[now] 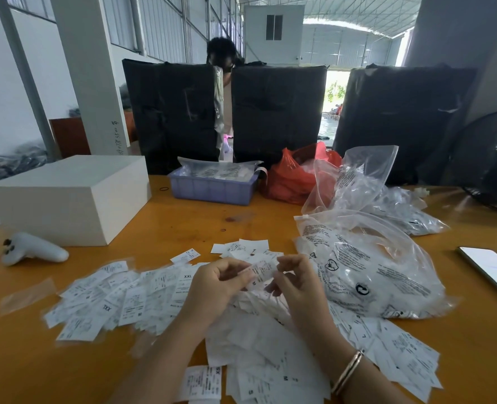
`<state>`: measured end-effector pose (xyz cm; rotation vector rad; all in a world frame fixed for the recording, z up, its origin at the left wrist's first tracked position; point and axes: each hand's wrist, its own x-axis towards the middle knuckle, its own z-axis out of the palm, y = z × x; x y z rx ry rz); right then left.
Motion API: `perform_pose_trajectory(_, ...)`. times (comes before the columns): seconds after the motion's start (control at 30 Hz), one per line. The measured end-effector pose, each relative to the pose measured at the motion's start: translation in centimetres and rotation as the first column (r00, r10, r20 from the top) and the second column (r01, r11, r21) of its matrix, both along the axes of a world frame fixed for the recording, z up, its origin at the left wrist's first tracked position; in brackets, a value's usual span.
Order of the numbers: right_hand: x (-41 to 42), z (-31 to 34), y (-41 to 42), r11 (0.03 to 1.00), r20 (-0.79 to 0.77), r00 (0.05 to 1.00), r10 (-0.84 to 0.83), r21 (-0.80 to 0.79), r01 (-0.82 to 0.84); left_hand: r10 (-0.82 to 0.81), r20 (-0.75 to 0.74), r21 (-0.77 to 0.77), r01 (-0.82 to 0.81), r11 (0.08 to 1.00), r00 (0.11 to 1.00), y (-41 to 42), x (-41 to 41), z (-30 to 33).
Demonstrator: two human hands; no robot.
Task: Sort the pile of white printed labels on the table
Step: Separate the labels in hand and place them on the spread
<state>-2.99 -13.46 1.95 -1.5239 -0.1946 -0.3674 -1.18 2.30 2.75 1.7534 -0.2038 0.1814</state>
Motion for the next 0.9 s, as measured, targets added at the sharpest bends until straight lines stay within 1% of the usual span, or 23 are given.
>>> perform_pose_trajectory(0.07,0.1,0.0,0.0,0.999,-0.016,0.999,-0.033,-0.005,0.033,0.008,-0.006,-0.003,-0.008,1.0,1.0,-0.1,-0.1,0.0)
perform_pose_trajectory(0.17,0.2,-0.3,0.2,0.994,-0.004,0.999,-0.044,-0.102,0.043,0.025,0.016,0.021,-0.026,0.999,1.0,-0.3,-0.3,0.0)
perform_pose_trajectory(0.27,0.0,-0.5,0.4,0.984,-0.066,0.997,0.035,-0.172,-0.046,0.029,0.02,0.026,-0.03,0.999,0.999,-0.2,-0.2,-0.1)
perform_pose_trajectory(0.37,-0.1,-0.4,0.5,0.981,-0.146,0.985,0.09,-0.157,-0.112,0.042,0.015,0.047,-0.043,0.998,0.999,0.0,-0.1,-0.1)
perform_pose_trajectory(0.47,-0.4,-0.2,0.5,0.97,-0.102,0.992,0.079,-0.222,-0.1,0.089,0.031,0.044,-0.091,0.995,0.995,0.1,0.0,-0.1)
perform_pose_trajectory(0.53,-0.5,0.3,0.4,0.968,-0.046,0.998,0.046,-0.245,-0.056,0.173,0.059,0.058,-0.176,0.983,0.983,0.7,0.2,-0.1)
perform_pose_trajectory(0.57,-0.4,0.8,0.0,0.974,-0.019,1.0,0.005,-0.227,-0.009,0.225,0.077,0.086,-0.231,0.969,0.971,1.0,0.4,0.0)
perform_pose_trajectory(0.67,0.4,2.8,-1.7,0.971,0.049,0.975,-0.216,-0.097,0.22,0.387,0.129,0.206,-0.406,0.89,0.913,2.7,1.0,0.3)
perform_pose_trajectory(0.7,0.8,3.5,-2.7,0.948,0.076,0.949,-0.306,-0.073,0.311,0.421,0.149,0.254,-0.446,0.858,0.895,3.2,1.2,0.4)
perform_pose_trajectory(0.73,1.3,4.1,-3.7,0.916,0.102,0.918,-0.384,-0.082,0.392,0.444,0.167,0.309,-0.474,0.825,0.88,3.7,1.3,0.4)
perform_pose_trajectory(0.8,2.5,4.5,-5.9,0.843,0.123,0.86,-0.495,-0.171,0.51,0.477,0.209,0.449,-0.517,0.729,0.854,4.2,1.3,0.3)
perform_pose_trajectory(0.83,3.3,4.4,-7.0,0.805,0.113,0.836,-0.537,-0.227,0.548,0.491,0.245,0.524,-0.54,0.659,0.836,4.4,1.3,0.2)
perform_pose_trajectory(0.9,4.7,4.2,-9.3,0.733,0.069,0.802,-0.594,-0.364,0.575,0.5,0.328,0.616,-0.583,0.53,0.801,4.6,1.2,0.0)
